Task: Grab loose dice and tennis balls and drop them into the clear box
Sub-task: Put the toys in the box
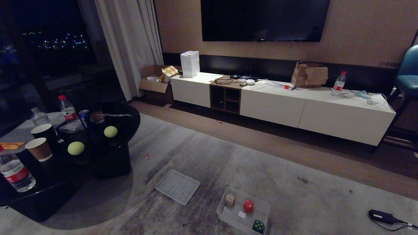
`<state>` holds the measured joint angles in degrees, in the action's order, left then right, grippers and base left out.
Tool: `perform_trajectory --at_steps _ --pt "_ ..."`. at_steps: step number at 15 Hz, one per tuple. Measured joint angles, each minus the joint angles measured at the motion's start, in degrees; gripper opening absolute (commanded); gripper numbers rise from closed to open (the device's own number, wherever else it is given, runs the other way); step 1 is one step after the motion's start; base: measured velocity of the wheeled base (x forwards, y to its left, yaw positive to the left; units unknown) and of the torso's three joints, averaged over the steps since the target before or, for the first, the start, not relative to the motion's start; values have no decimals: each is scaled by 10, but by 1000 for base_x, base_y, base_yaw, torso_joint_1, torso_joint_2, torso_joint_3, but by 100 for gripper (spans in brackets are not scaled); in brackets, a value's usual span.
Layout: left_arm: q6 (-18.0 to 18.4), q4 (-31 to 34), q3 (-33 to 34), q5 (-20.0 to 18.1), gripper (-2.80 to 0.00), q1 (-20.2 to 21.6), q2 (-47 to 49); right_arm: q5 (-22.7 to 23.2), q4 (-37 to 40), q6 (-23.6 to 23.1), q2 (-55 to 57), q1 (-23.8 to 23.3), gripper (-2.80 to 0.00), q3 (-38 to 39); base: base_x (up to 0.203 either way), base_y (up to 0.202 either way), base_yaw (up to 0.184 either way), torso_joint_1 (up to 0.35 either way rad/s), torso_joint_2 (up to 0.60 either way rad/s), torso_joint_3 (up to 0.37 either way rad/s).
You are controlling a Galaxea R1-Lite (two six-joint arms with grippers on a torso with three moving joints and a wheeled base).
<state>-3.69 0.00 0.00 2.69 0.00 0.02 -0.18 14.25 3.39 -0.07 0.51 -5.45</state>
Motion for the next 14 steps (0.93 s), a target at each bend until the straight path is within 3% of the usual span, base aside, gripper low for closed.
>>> perform_trajectory --at_steps 7,14 --pt "-2 -1 0 1 -280 0 0 0 0 0 0 0 -280 0 0 0 0 0 1 -14" --pt "-7 -1 0 3 -280 0 0 0 0 -1 0 0 -280 0 0 0 0 2 3 -190"
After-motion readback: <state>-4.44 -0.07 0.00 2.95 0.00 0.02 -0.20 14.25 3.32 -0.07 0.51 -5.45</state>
